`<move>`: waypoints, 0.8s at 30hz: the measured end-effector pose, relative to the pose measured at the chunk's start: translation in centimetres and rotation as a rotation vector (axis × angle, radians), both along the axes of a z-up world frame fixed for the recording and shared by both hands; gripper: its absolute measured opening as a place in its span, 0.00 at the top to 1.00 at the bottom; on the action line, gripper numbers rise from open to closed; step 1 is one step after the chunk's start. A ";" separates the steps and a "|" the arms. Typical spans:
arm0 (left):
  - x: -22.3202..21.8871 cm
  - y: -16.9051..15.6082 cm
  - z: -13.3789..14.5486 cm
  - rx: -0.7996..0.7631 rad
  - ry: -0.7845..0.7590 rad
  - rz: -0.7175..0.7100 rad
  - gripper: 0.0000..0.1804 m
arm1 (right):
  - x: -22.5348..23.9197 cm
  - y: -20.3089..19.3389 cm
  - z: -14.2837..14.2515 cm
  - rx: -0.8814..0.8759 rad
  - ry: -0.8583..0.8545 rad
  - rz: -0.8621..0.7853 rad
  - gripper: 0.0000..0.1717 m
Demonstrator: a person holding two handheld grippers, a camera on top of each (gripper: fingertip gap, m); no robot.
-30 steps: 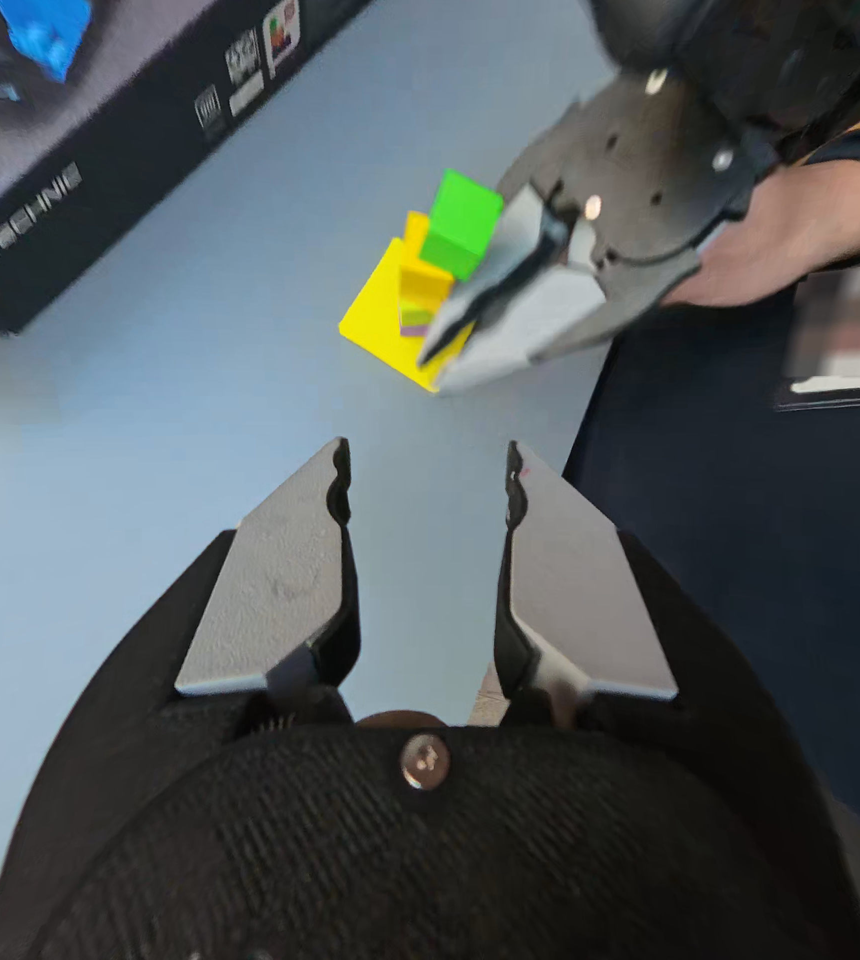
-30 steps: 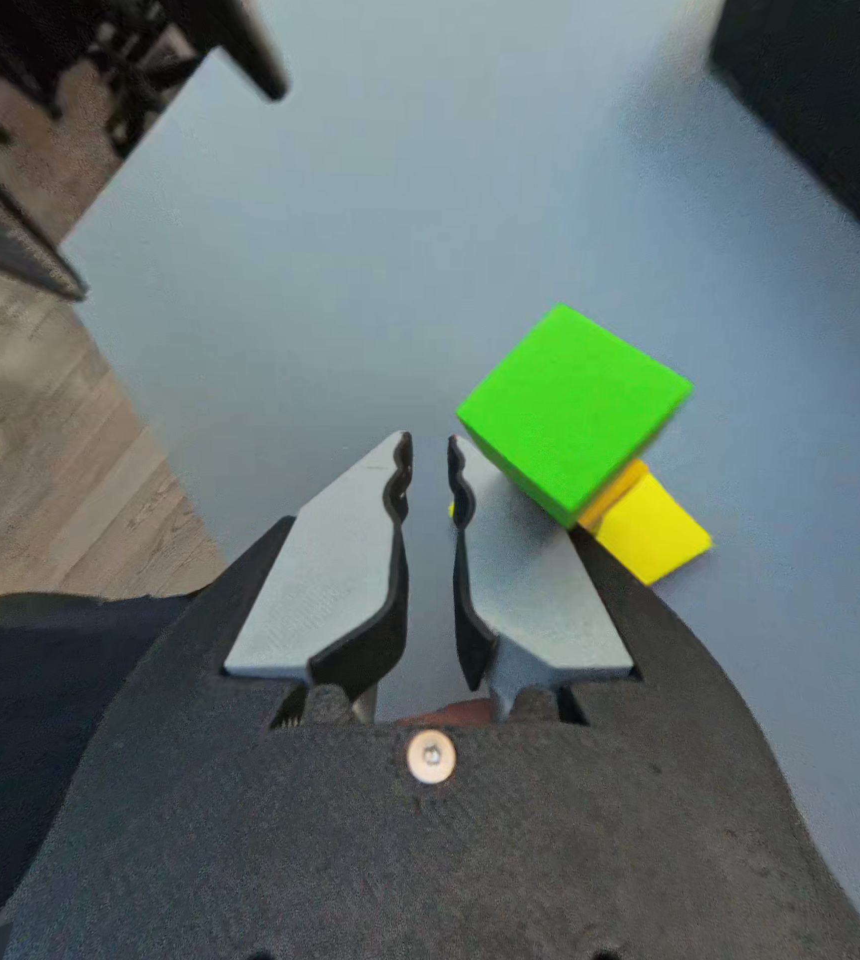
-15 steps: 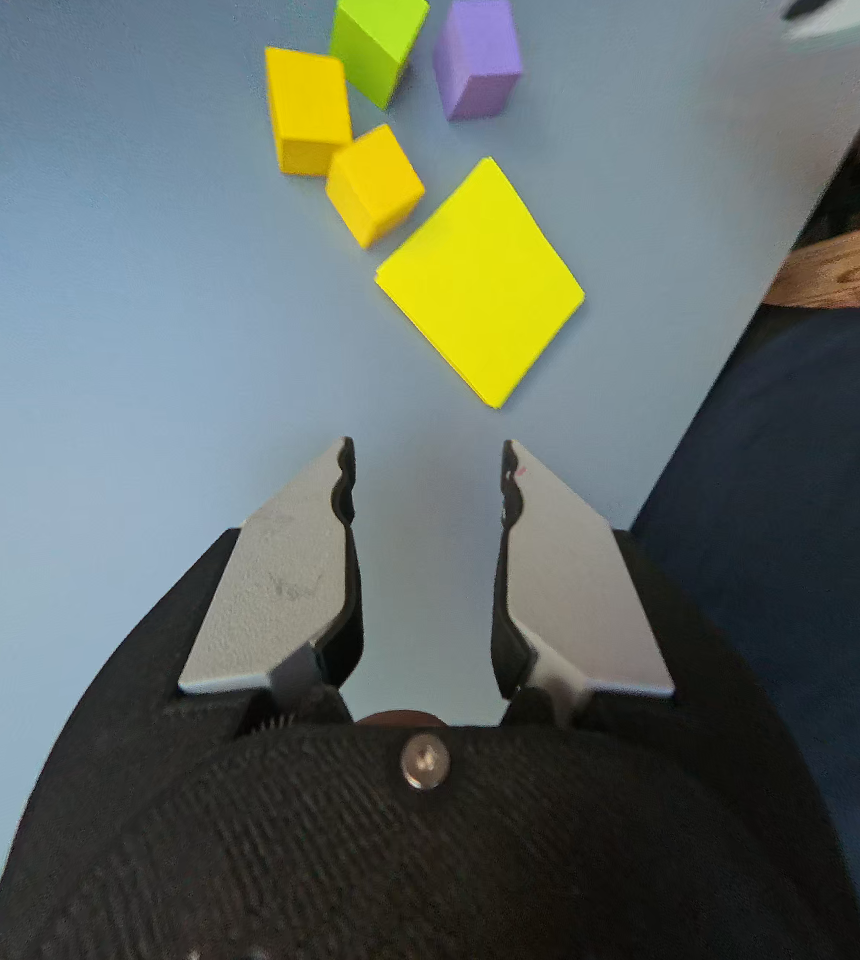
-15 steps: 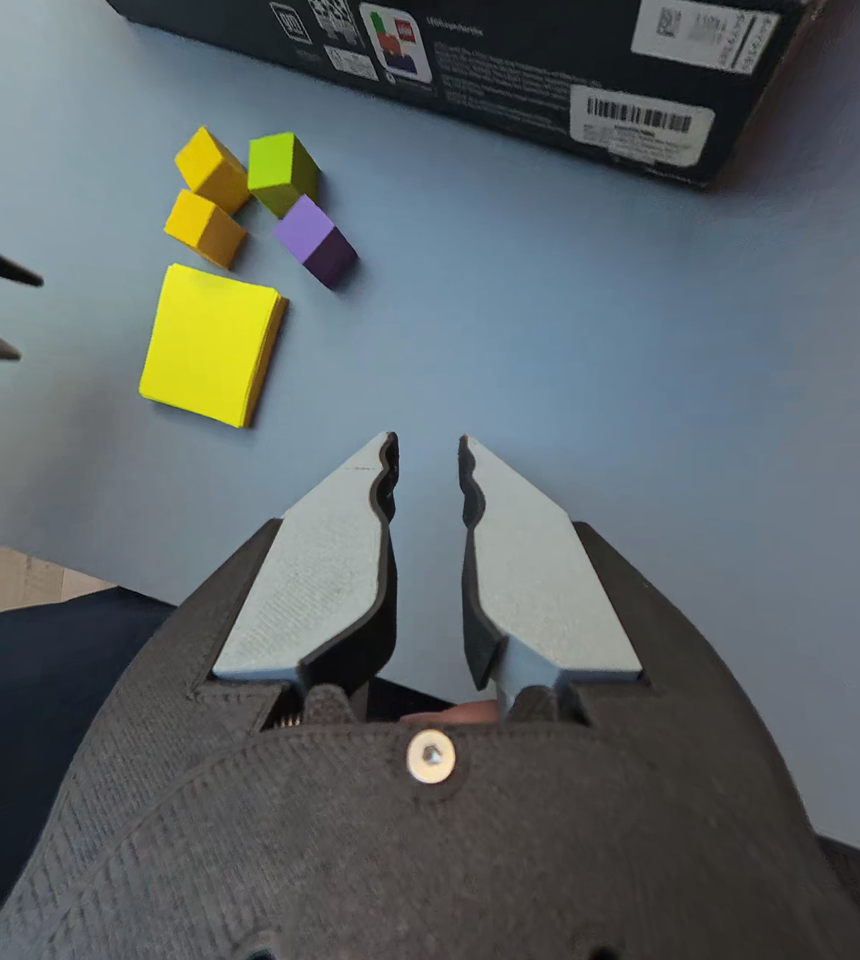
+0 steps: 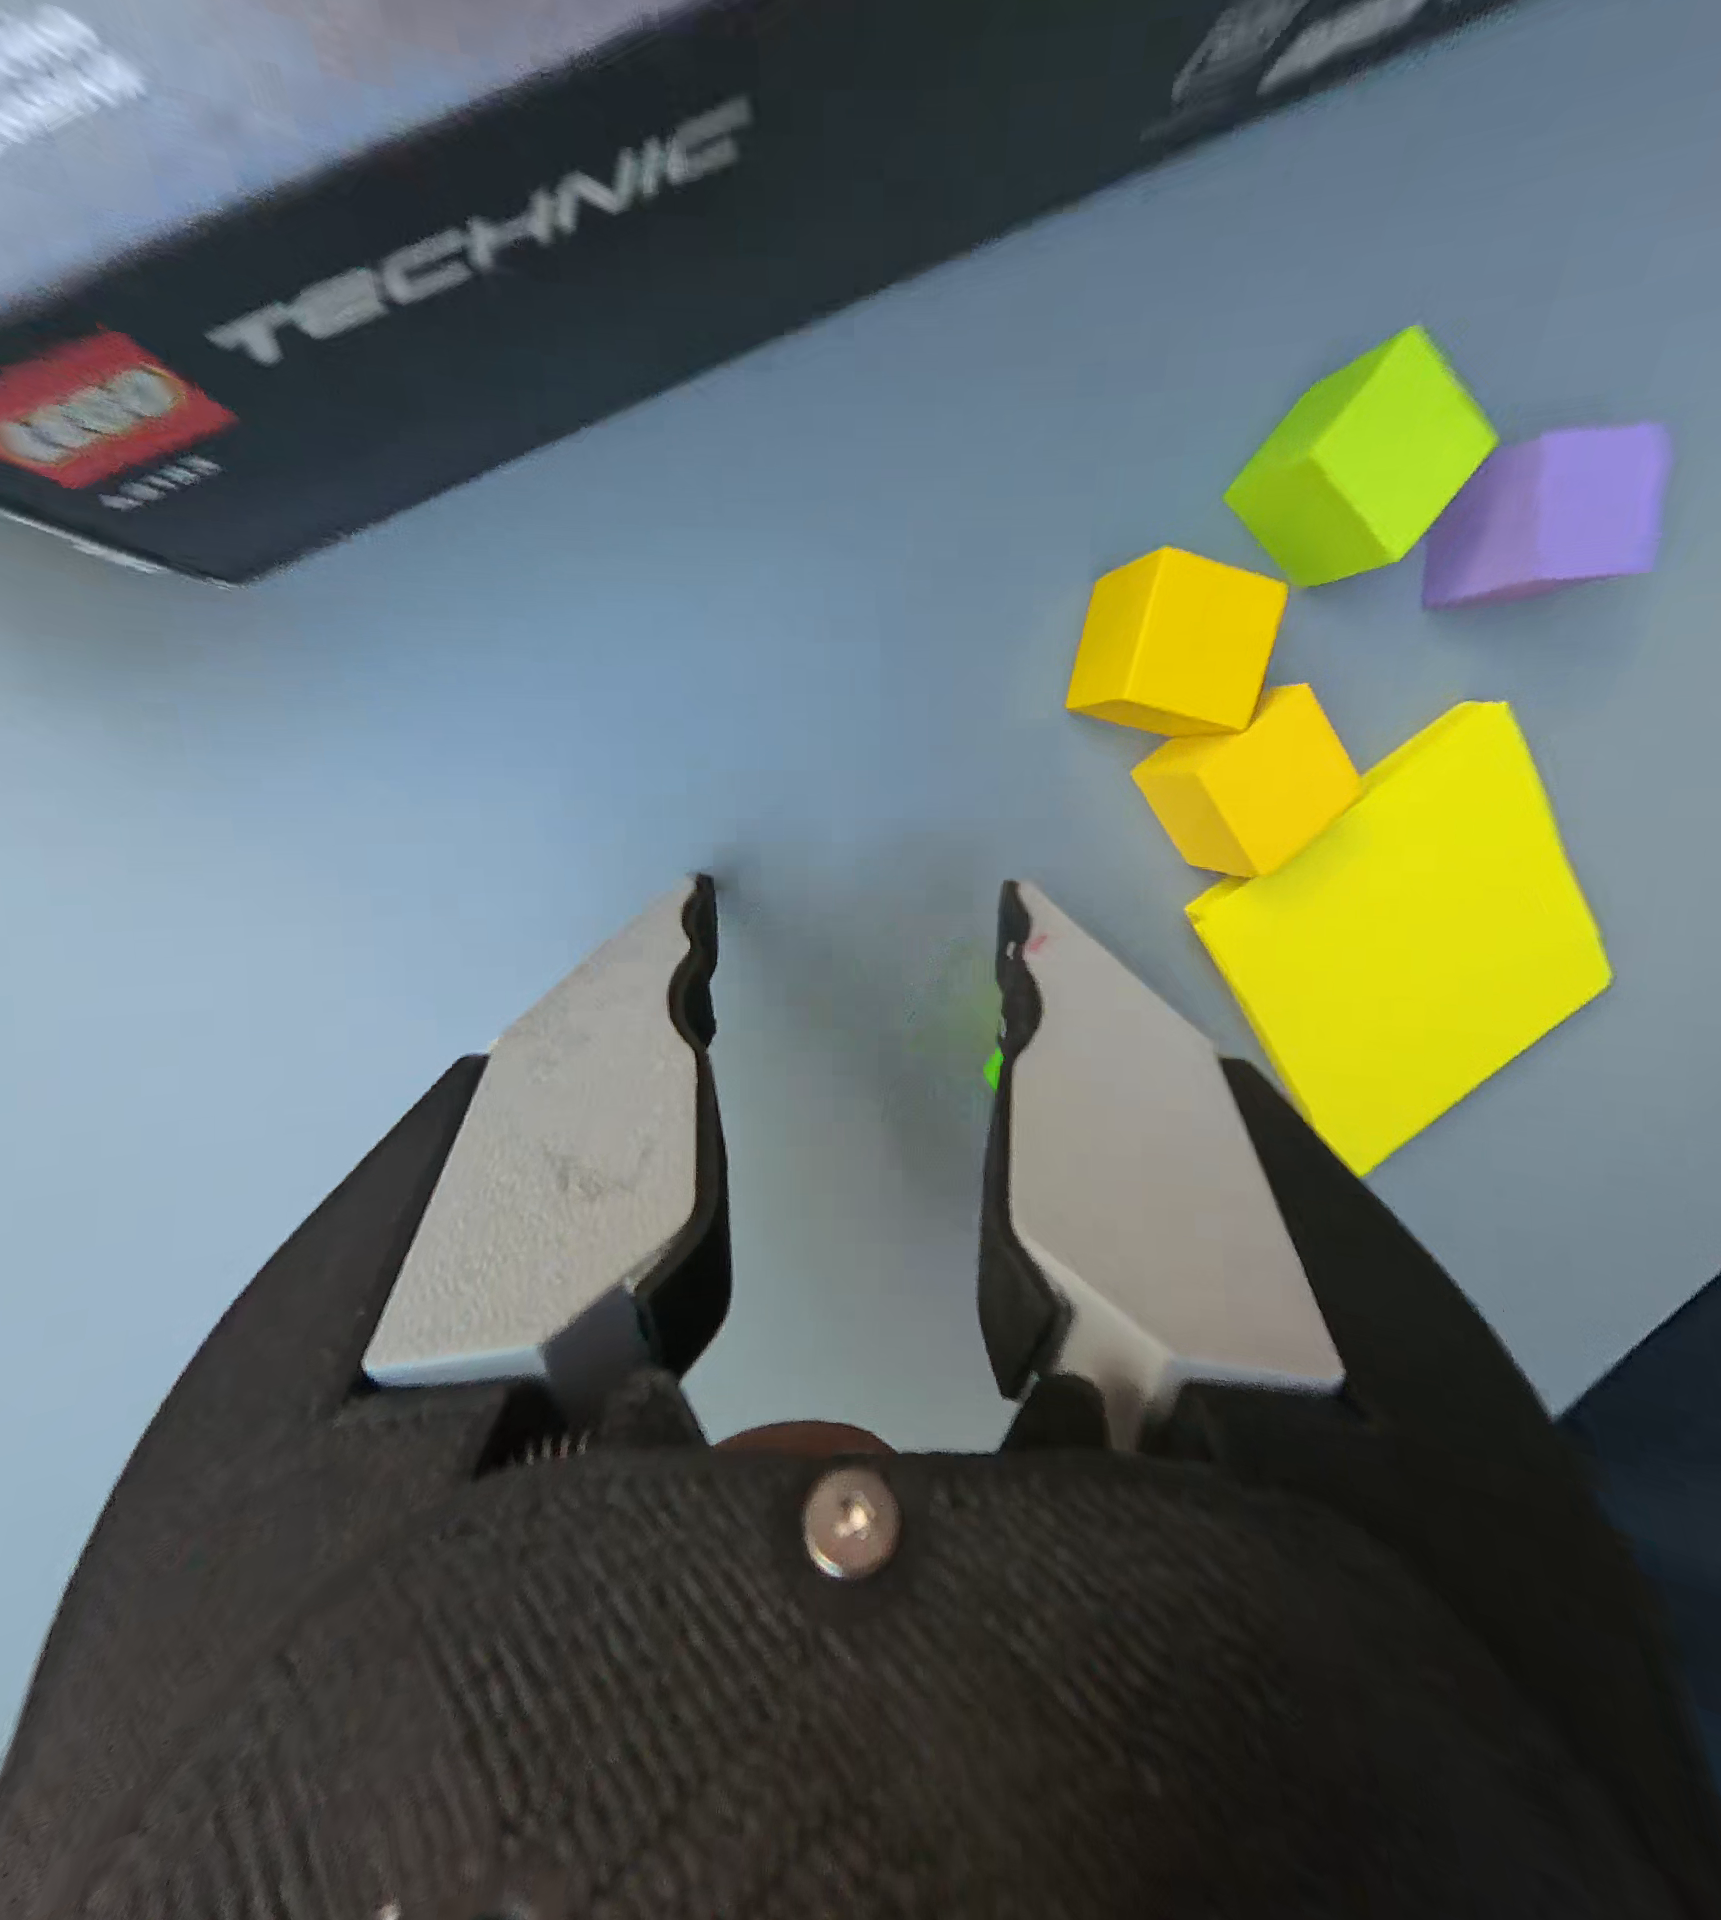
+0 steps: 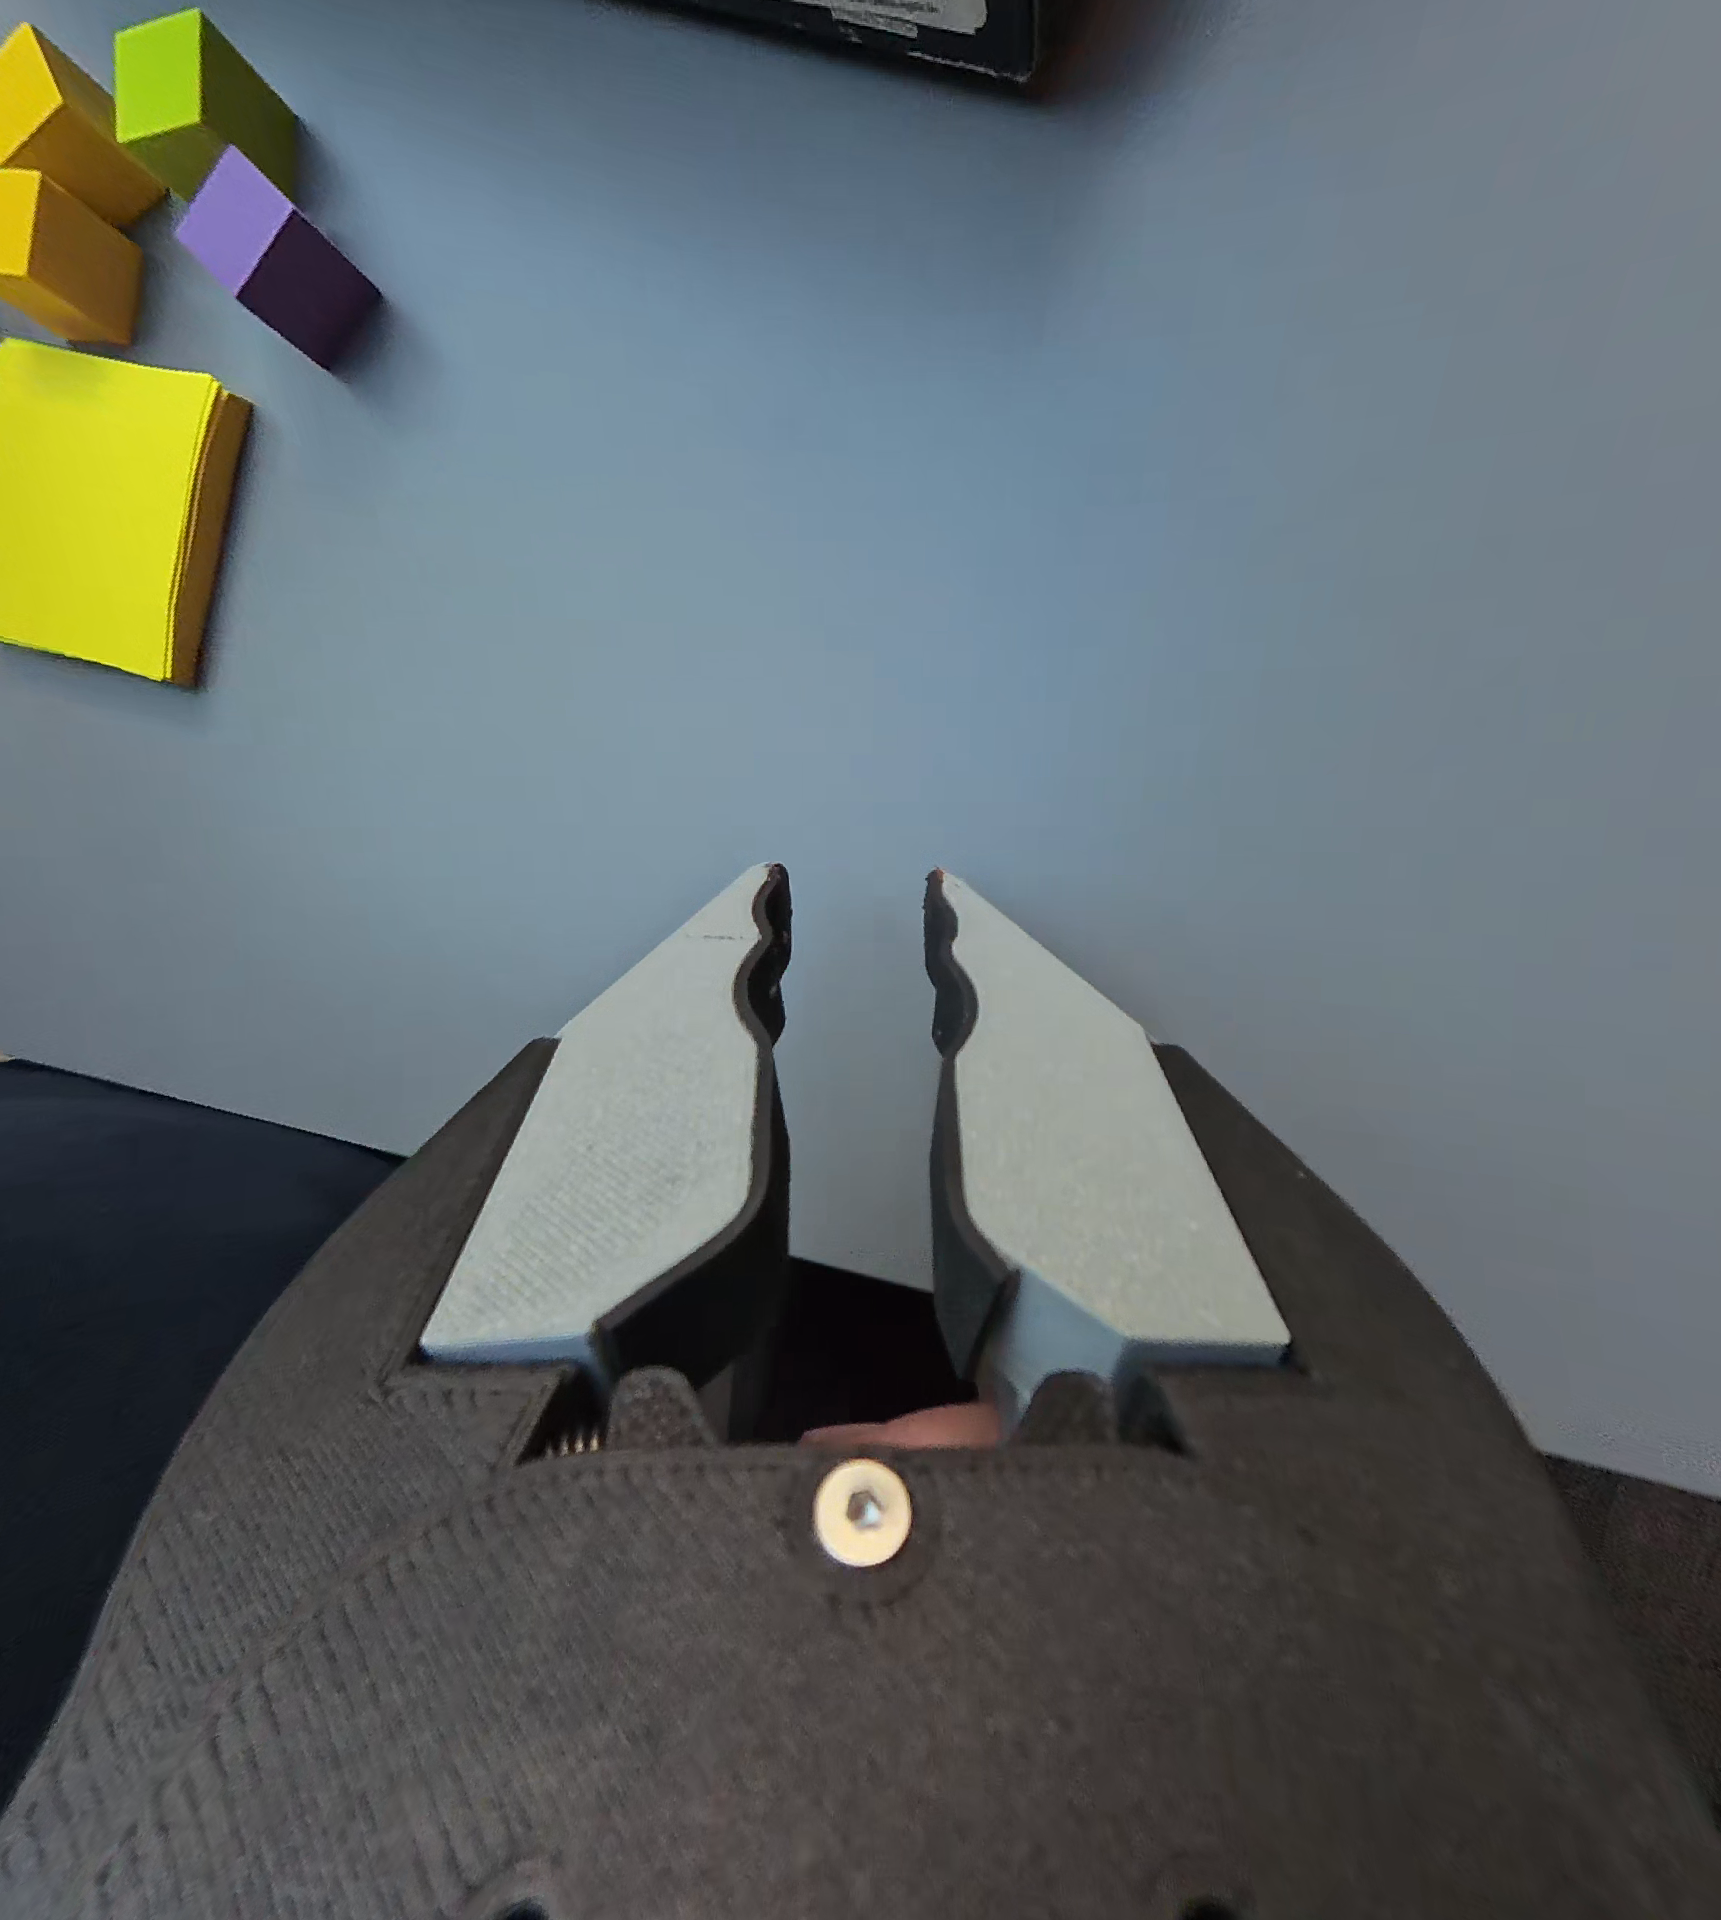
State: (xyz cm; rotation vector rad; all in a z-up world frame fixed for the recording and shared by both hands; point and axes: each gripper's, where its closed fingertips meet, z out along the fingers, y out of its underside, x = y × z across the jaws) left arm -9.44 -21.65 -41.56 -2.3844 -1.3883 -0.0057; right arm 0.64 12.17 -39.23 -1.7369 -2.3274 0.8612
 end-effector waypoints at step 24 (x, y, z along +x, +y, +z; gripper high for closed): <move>19.0 -13.2 0.9 0.079 0.069 0.279 0.75 | -1.9 -29.3 3.1 -0.156 0.054 0.772 0.76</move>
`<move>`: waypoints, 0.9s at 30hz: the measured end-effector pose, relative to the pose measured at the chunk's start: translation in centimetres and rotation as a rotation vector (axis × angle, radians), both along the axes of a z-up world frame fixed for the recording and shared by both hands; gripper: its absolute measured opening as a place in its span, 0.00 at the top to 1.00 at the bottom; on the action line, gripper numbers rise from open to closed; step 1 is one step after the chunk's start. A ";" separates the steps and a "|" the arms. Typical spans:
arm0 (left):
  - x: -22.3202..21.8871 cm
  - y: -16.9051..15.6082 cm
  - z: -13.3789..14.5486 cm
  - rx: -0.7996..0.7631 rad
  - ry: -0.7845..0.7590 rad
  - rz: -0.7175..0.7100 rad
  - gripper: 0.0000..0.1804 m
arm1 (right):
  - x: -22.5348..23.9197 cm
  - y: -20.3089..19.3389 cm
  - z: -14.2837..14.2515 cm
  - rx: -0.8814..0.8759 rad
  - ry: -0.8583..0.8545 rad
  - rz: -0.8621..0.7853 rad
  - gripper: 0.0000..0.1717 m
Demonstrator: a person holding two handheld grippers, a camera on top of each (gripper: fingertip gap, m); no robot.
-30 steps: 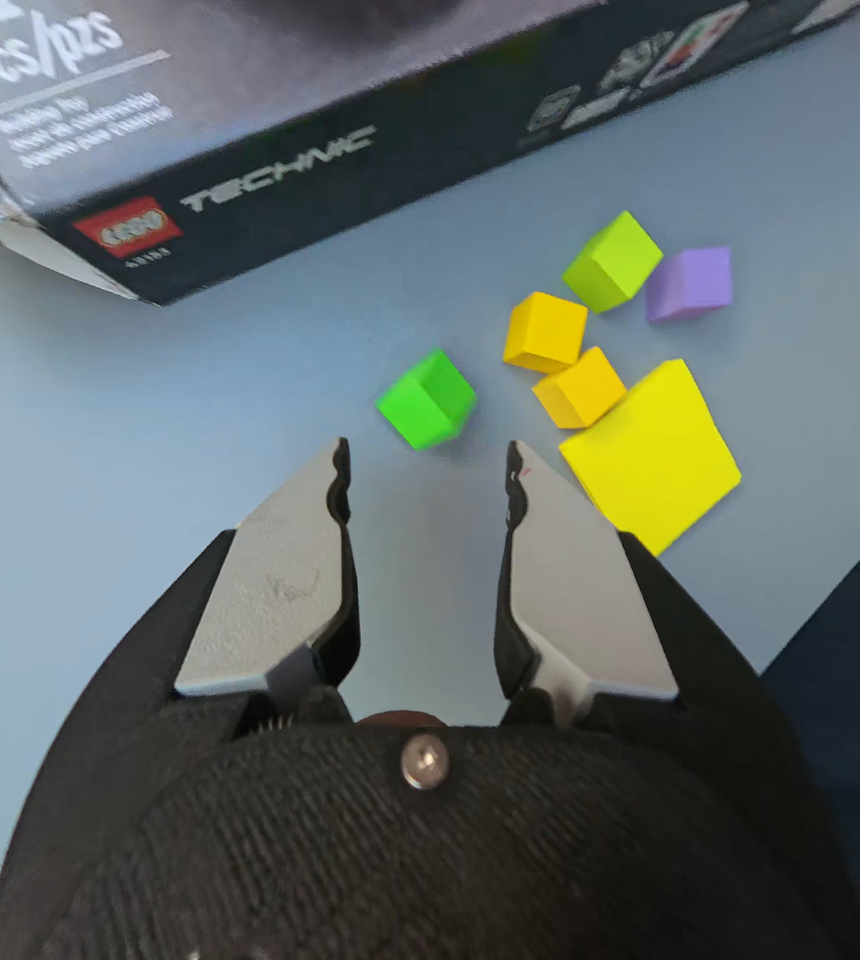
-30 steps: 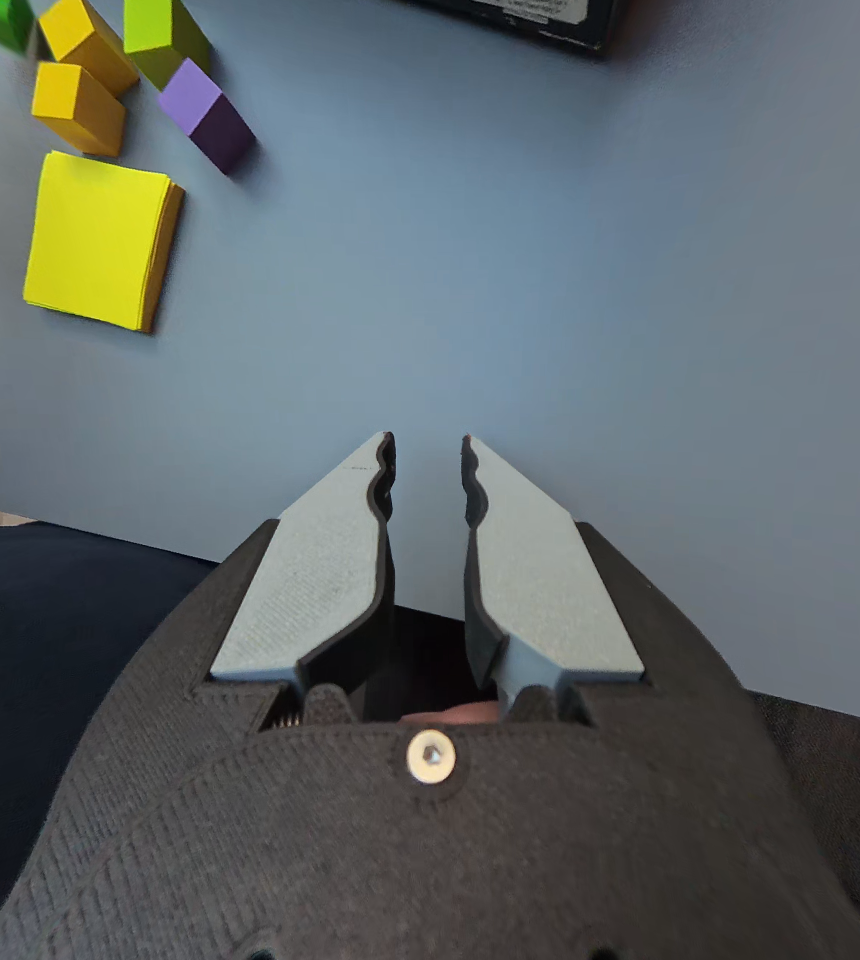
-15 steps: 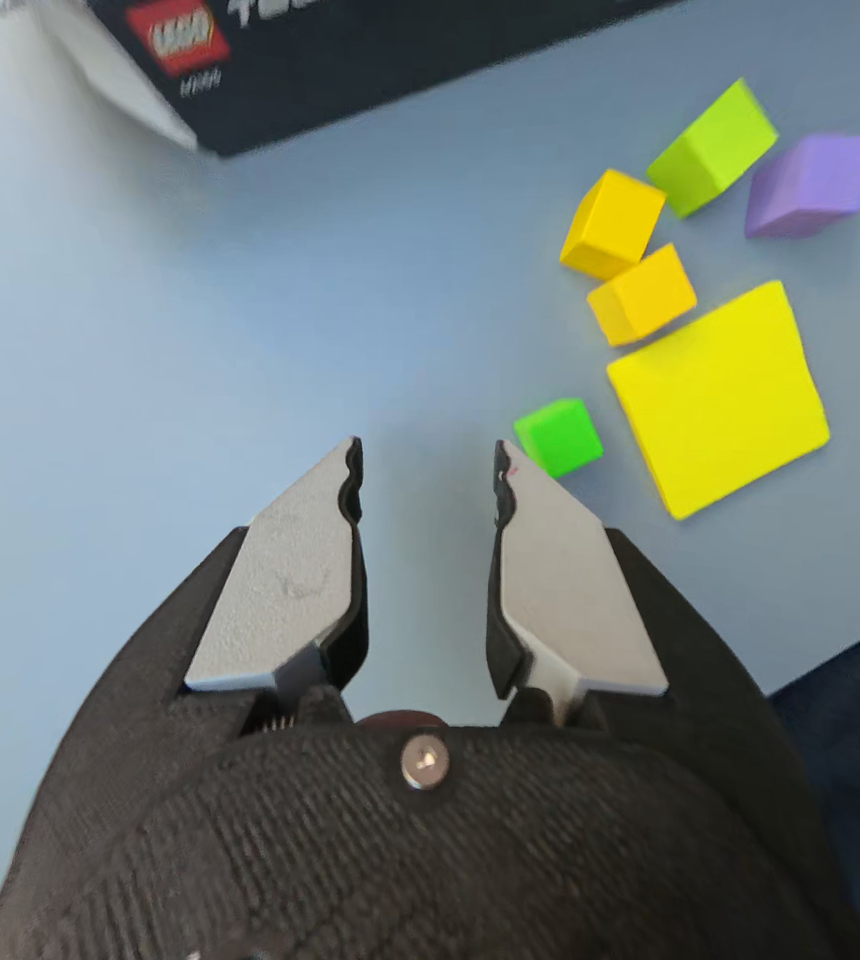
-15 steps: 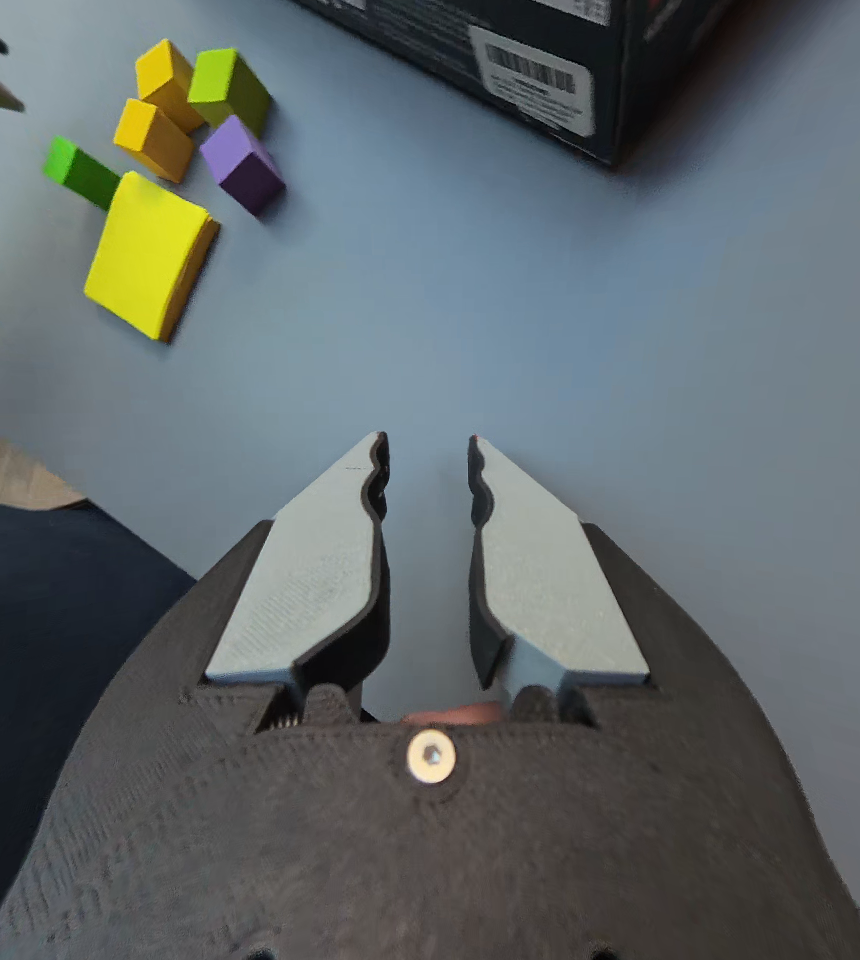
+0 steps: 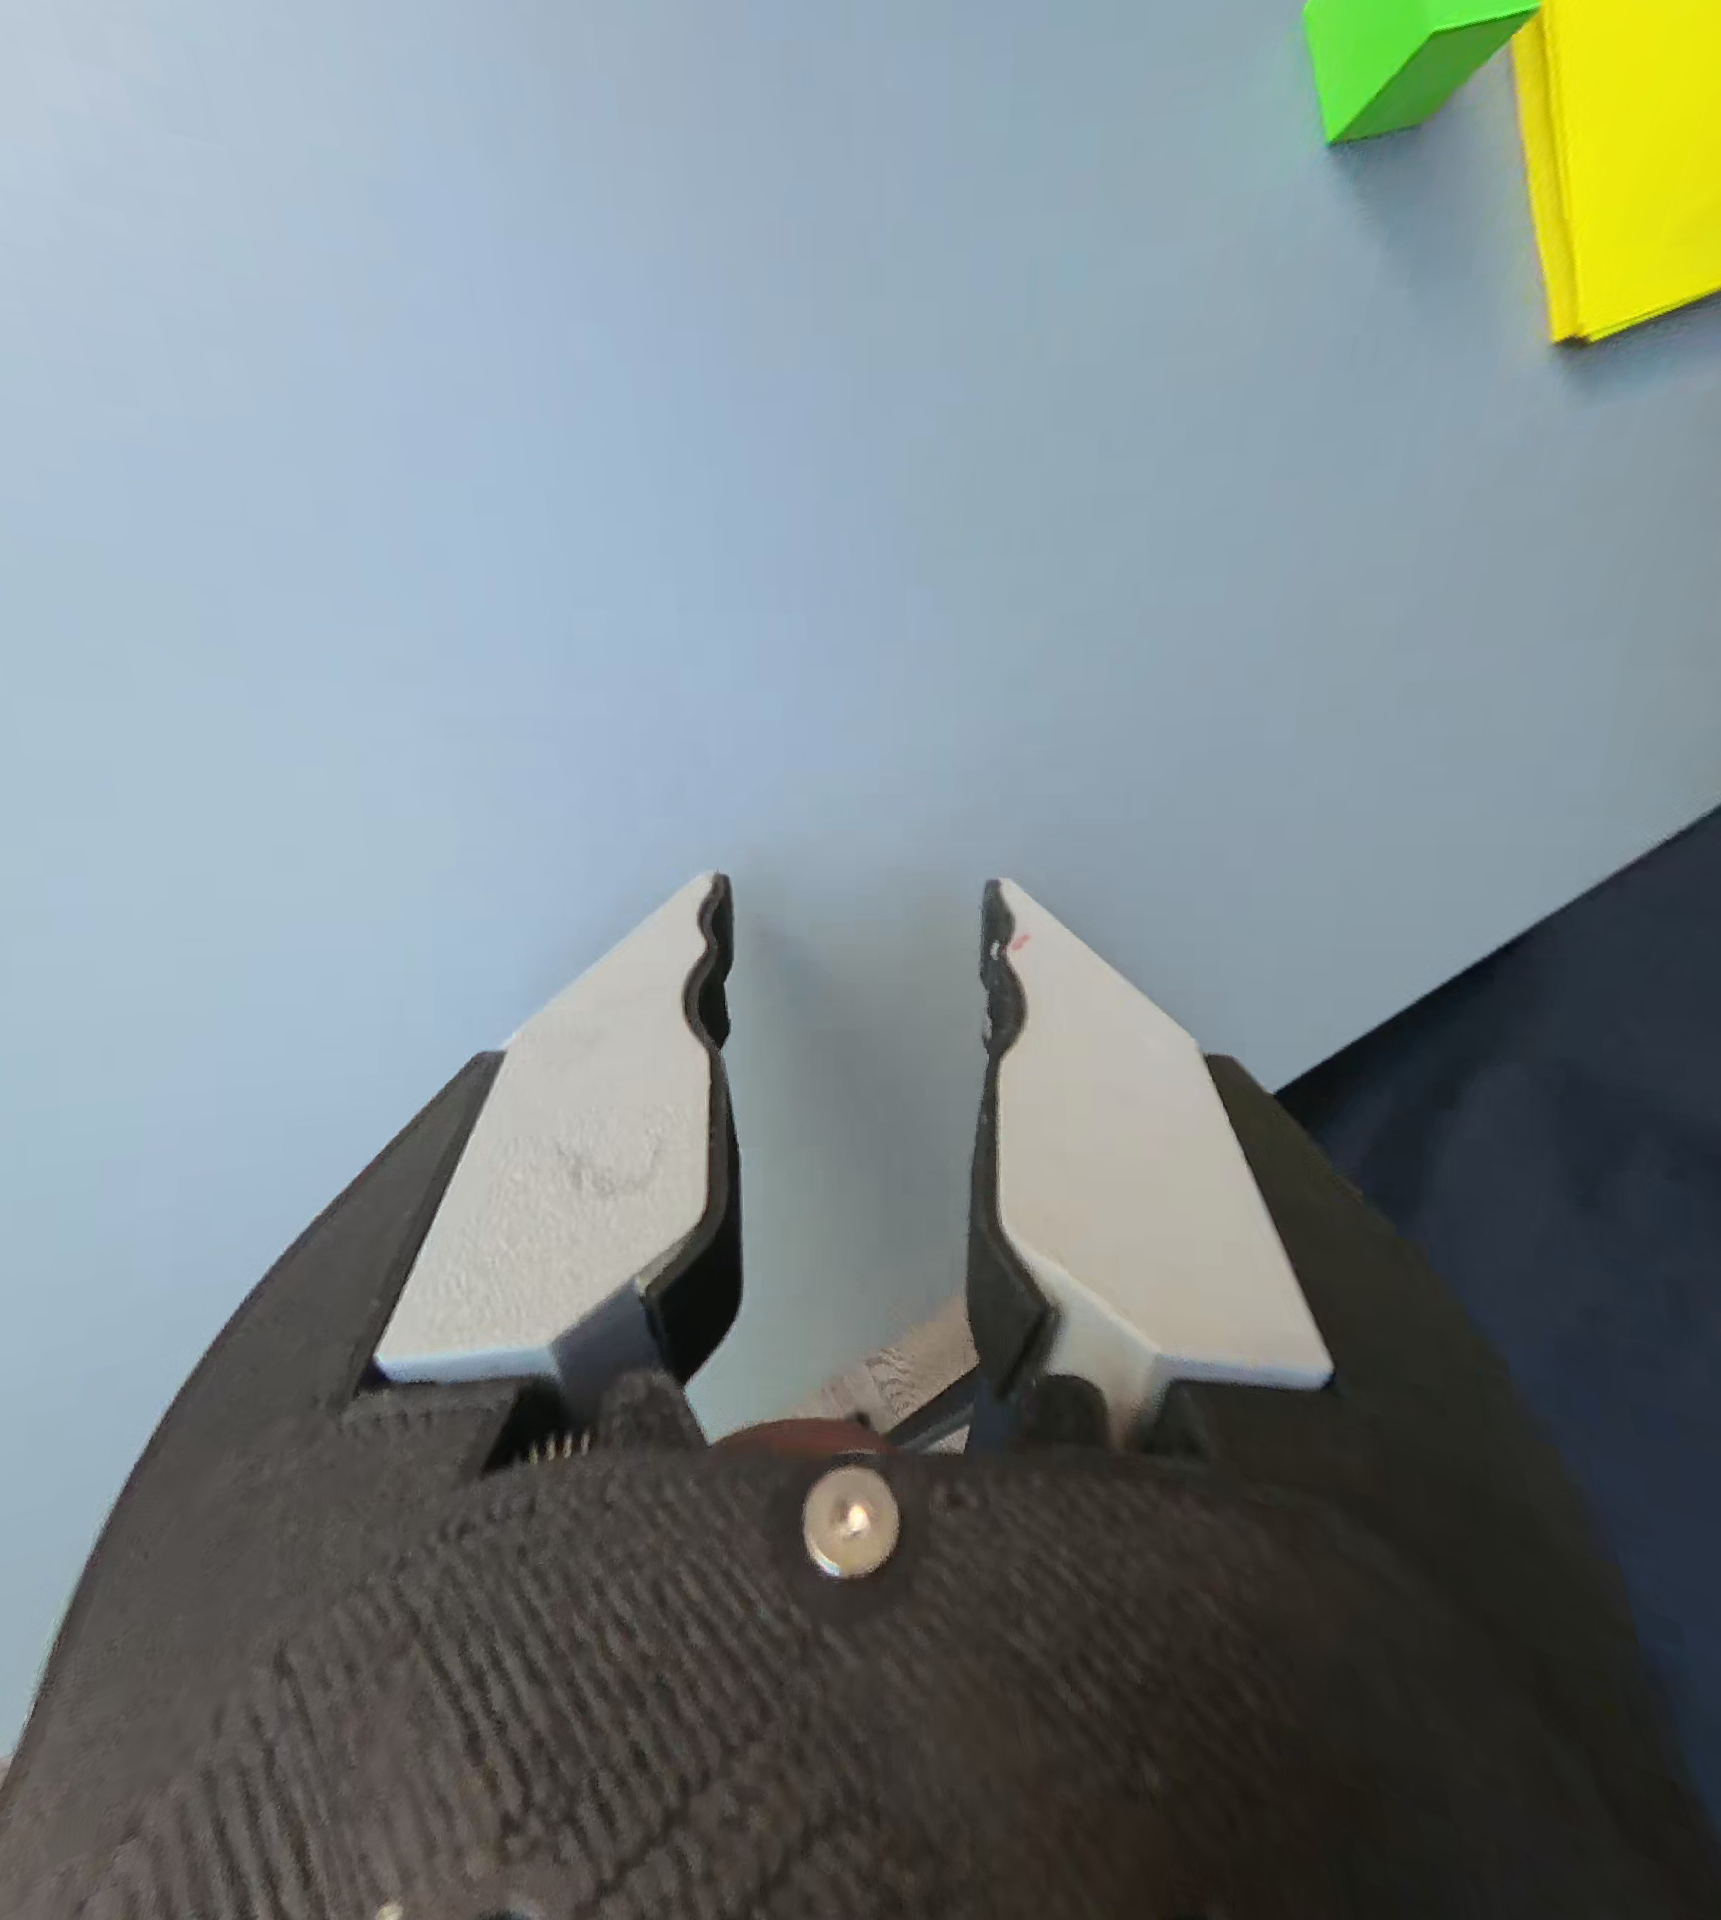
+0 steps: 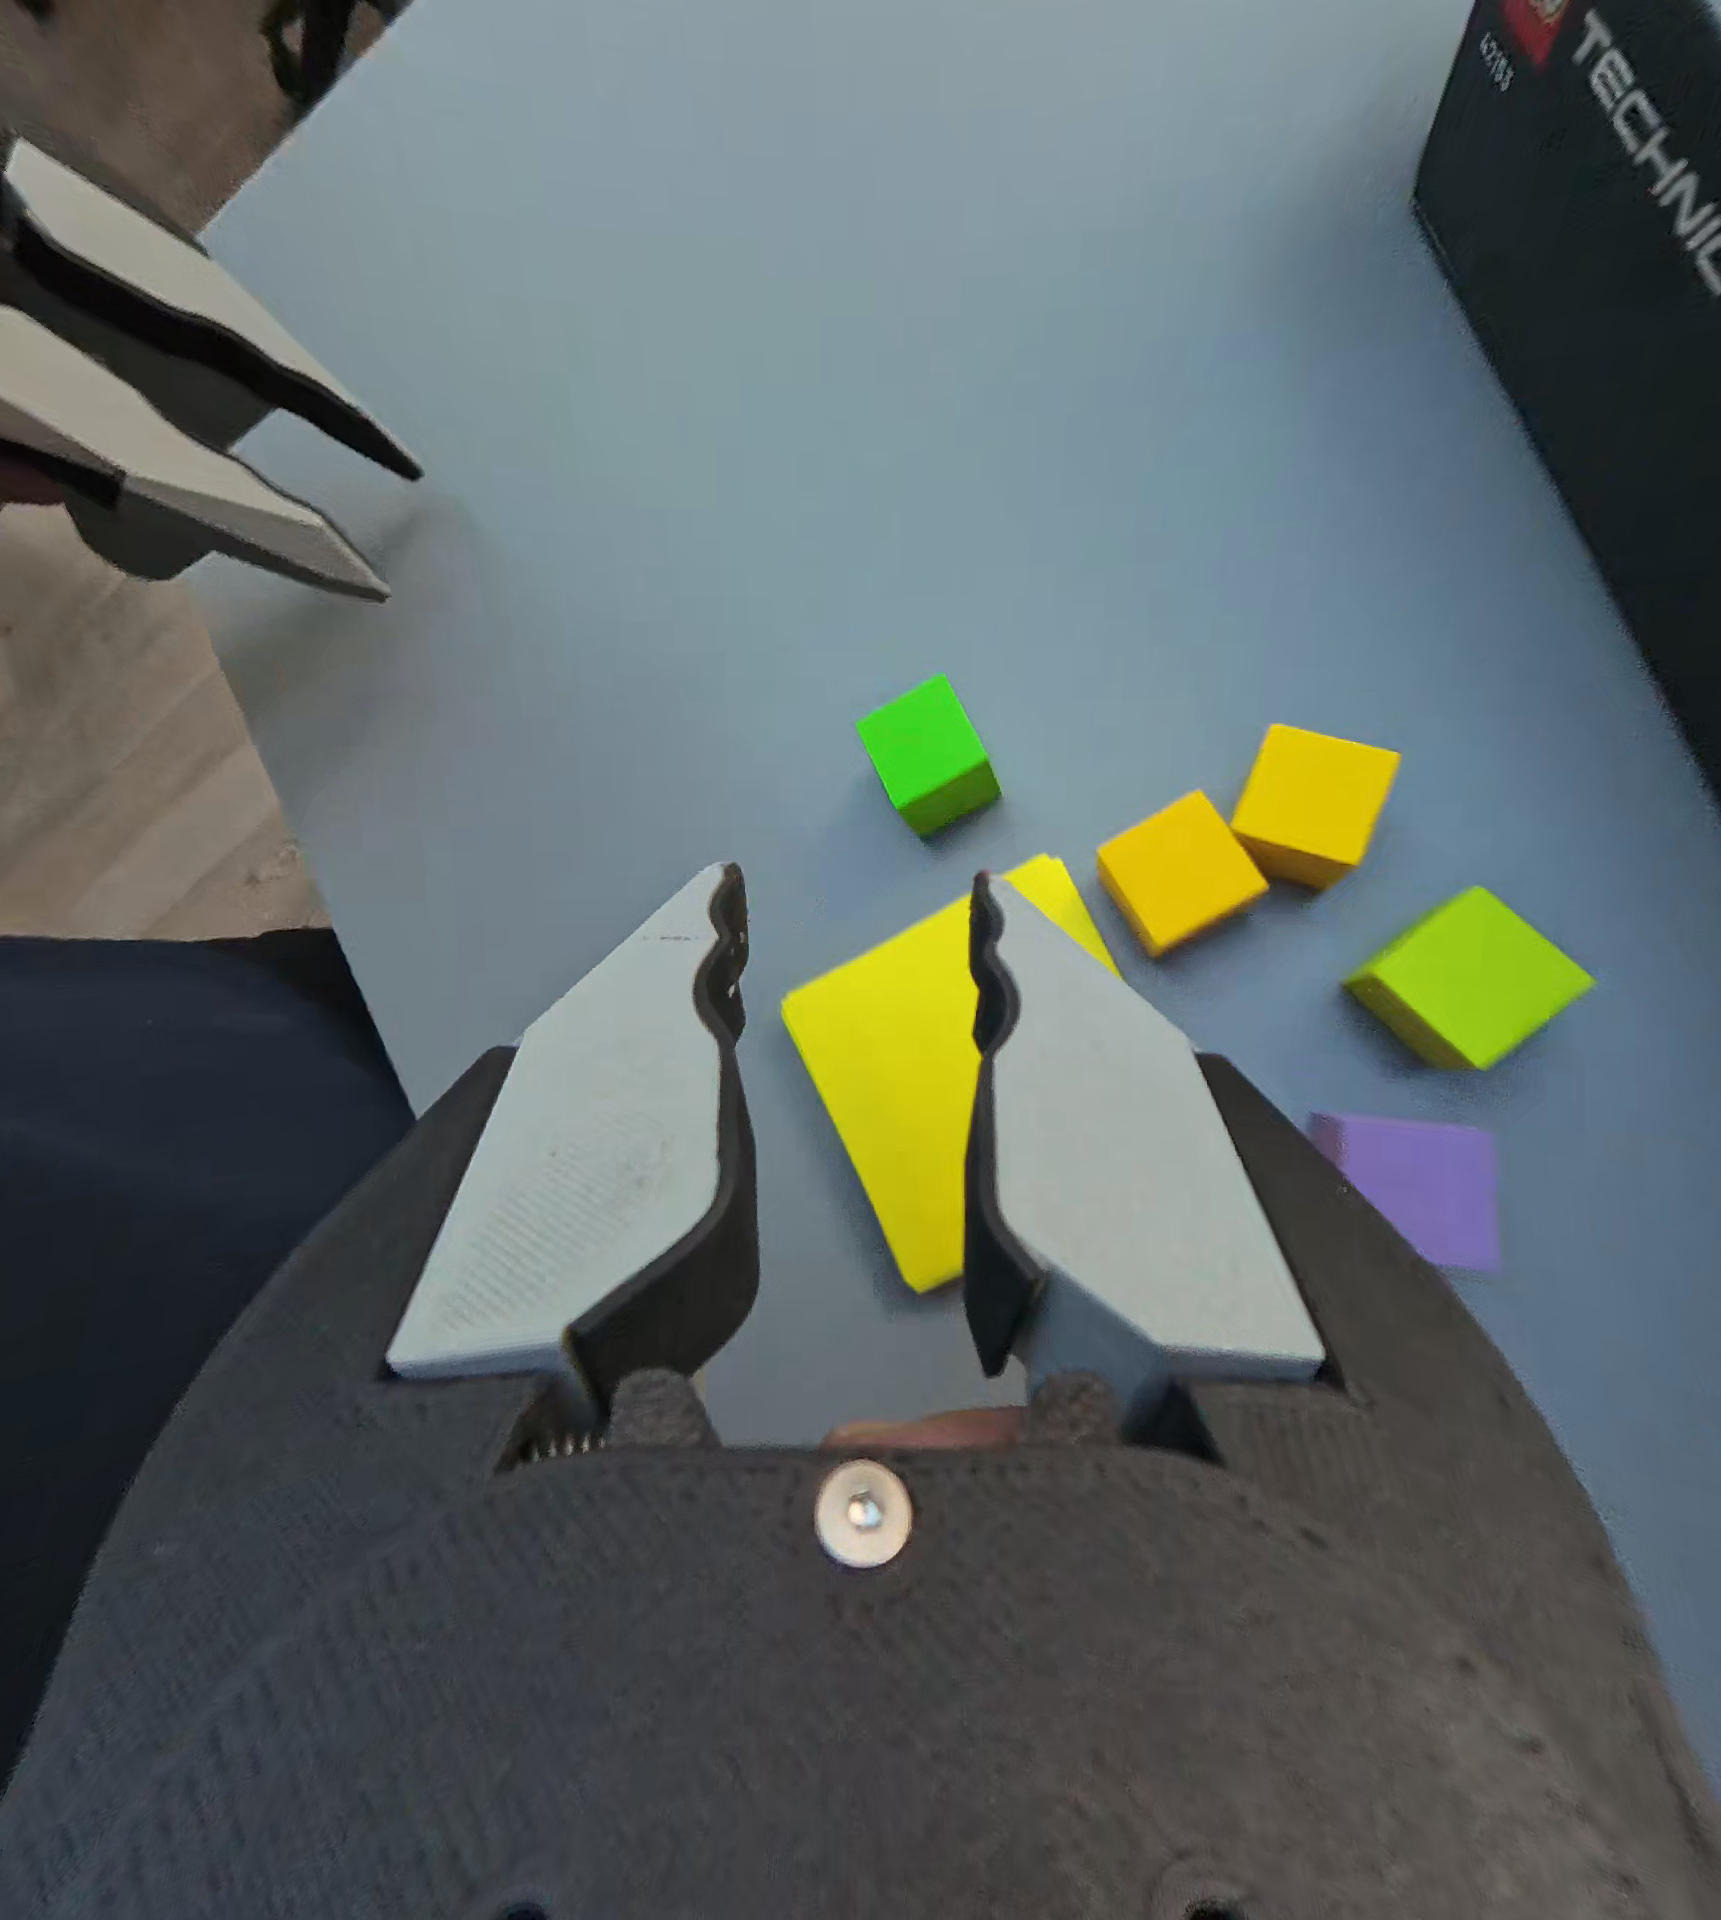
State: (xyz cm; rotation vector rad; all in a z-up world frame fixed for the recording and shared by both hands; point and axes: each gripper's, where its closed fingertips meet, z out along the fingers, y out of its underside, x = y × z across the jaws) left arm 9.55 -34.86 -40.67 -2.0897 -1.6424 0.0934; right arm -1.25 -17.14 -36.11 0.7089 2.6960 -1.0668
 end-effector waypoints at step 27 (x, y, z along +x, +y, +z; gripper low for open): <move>10.1 -20.8 -0.2 0.033 -0.099 -0.039 0.79 | -21.7 -10.8 -3.3 0.888 0.235 -0.179 1.00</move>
